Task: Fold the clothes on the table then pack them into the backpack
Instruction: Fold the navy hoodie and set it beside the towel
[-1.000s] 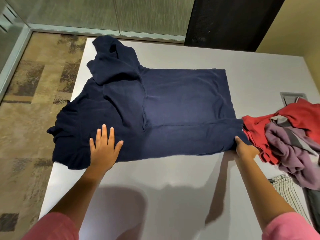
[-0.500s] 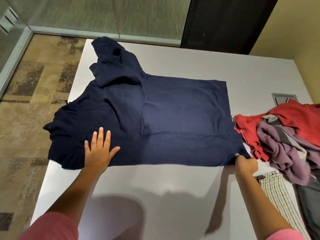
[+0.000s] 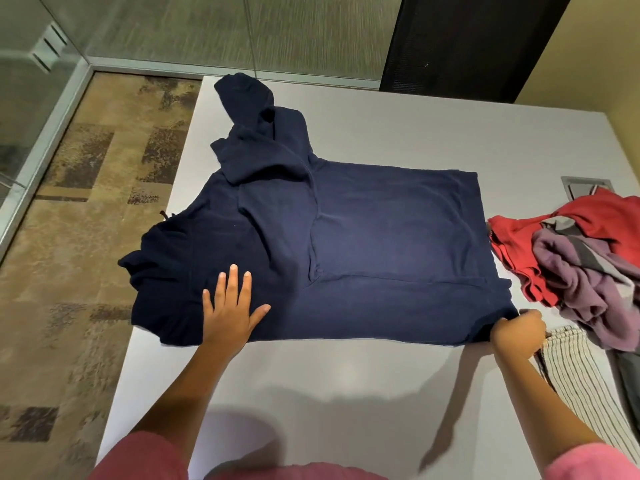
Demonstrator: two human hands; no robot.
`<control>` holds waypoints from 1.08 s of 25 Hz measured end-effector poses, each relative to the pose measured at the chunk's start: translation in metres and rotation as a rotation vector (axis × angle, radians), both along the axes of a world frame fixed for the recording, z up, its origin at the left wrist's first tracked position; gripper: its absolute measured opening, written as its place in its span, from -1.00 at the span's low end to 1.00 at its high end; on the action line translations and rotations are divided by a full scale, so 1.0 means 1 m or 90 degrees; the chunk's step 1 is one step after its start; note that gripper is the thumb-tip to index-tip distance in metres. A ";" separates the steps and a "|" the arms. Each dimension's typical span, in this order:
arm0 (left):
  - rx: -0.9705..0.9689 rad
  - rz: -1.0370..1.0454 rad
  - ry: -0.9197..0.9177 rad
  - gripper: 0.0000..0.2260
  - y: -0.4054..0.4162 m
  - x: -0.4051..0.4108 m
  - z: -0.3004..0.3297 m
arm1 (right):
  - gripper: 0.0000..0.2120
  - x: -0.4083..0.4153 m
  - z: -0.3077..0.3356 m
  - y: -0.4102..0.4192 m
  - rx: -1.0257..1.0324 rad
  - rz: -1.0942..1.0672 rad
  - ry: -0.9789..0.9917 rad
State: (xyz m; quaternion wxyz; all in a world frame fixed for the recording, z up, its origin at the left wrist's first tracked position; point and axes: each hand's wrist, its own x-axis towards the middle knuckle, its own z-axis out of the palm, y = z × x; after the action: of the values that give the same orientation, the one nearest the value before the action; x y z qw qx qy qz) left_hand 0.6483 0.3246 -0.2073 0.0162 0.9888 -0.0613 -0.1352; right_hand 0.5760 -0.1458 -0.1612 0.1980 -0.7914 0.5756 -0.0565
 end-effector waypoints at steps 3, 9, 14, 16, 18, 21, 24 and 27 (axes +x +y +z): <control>-0.005 -0.005 0.008 -0.30 0.001 0.001 0.000 | -0.64 0.016 -0.002 0.022 -0.097 -0.006 0.002; -0.010 -0.028 -0.060 -0.51 0.006 0.021 0.009 | -0.62 0.079 -0.003 0.093 -0.148 0.268 -0.042; -0.041 -0.025 -0.140 -0.46 0.016 0.068 0.015 | -0.72 0.175 0.008 0.172 0.046 0.510 -0.089; -0.050 -0.037 -0.136 -0.38 0.020 0.083 0.009 | -0.75 0.213 0.014 0.204 0.063 0.591 -0.094; -0.038 -0.064 -0.113 -0.30 0.021 0.088 0.001 | -0.77 0.249 0.023 0.236 0.044 0.669 -0.106; -0.051 -0.111 -0.102 -0.30 0.026 0.087 -0.014 | -0.78 0.304 0.032 0.282 0.005 0.772 -0.143; -0.039 -0.177 -0.135 -0.39 0.042 0.092 -0.021 | -0.69 0.351 0.037 0.325 -0.029 0.825 -0.097; -0.032 -0.200 -0.122 -0.39 0.052 0.096 -0.025 | -0.49 0.379 0.032 0.355 -0.058 0.847 0.045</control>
State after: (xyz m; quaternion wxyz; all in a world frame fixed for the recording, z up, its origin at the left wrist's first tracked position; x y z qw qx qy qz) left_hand 0.7441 0.3767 -0.2325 0.0133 0.9747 -0.2197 -0.0393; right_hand 0.9554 0.2089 -0.1292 0.1381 -0.9867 -0.0326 0.0791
